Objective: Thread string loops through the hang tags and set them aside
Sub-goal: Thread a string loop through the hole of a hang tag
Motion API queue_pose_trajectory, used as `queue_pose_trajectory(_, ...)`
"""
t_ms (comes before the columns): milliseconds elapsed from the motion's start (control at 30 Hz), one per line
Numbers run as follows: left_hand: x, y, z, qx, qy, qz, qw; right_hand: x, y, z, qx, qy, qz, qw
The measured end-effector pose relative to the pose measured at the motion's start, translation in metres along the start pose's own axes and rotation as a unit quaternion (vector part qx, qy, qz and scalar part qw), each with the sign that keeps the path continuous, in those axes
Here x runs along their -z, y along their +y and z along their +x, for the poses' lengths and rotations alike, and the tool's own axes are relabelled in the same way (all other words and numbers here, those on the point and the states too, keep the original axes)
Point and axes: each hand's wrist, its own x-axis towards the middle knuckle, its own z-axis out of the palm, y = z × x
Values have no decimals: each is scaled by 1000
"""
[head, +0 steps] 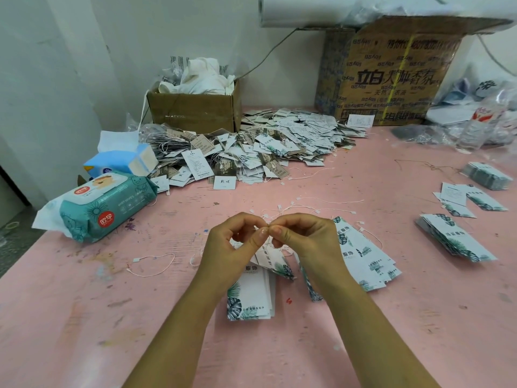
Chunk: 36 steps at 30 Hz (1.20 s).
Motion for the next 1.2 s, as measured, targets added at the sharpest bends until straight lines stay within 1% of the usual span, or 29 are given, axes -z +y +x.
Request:
queue_pose_trajectory(167, -3, 0, -1, -59, -18, 74, 995, 0, 3, 1, 30, 7, -28, 999)
queue_pose_trajectory(233, -4, 1, -1, -59, -7, 65, 996, 0, 2, 1, 36, -10, -43, 998)
queue_pose_trajectory(300, -3, 1, -2, -51, 8, 40, 998, 3, 0, 1, 43, -56, -97, 993)
queue_pose_trajectory(367, -3, 2, -1, -42, 14, -5, 999, 11, 1, 2, 37, -129, -210, 968)
queue_pose_trajectory(433, -3, 3, 0, -33, 8, -65, 997, 18, 4, 2, 3, -181, -329, 927)
queue_pose_trajectory(533, -2, 2, 1, -26, 5, -133, 991, 23, 13, 3, -61, -200, -428, 879)
queue_pose_trajectory(600, -1, 1, 2, -17, 10, -168, 986, 21, 16, 5, -73, -189, -460, 865)
queue_pose_trajectory(767, 0, 4, 3, 28, 24, -258, 965, 19, 13, 6, -38, -152, -431, 889)
queue_pose_trajectory(800, 0, 3, 4, 36, 36, -274, 960, 19, 11, 6, -38, -139, -412, 900)
queue_pose_trajectory(867, 1, 3, 5, 58, 75, -278, 956, 18, 7, 6, -46, -112, -338, 933)
queue_pose_trajectory(933, 2, 0, 7, 86, 119, -225, 963, 18, 3, 6, -52, -97, -243, 964)
queue_pose_trajectory(1000, 2, -2, 8, 104, 133, -150, 974, 19, 1, 6, -51, -84, -159, 982)
queue_pose_trajectory(1033, 2, -2, 8, 107, 121, -114, 980, 19, 1, 7, -45, -74, -127, 988)
queue_pose_trajectory(1100, 3, -2, 6, 98, 70, -44, 992, 18, 2, 8, -33, -43, -94, 994)
queue_pose_trajectory(1200, 2, -4, 2, 44, -7, 61, 997, 17, 6, 9, -27, 6, -78, 997)
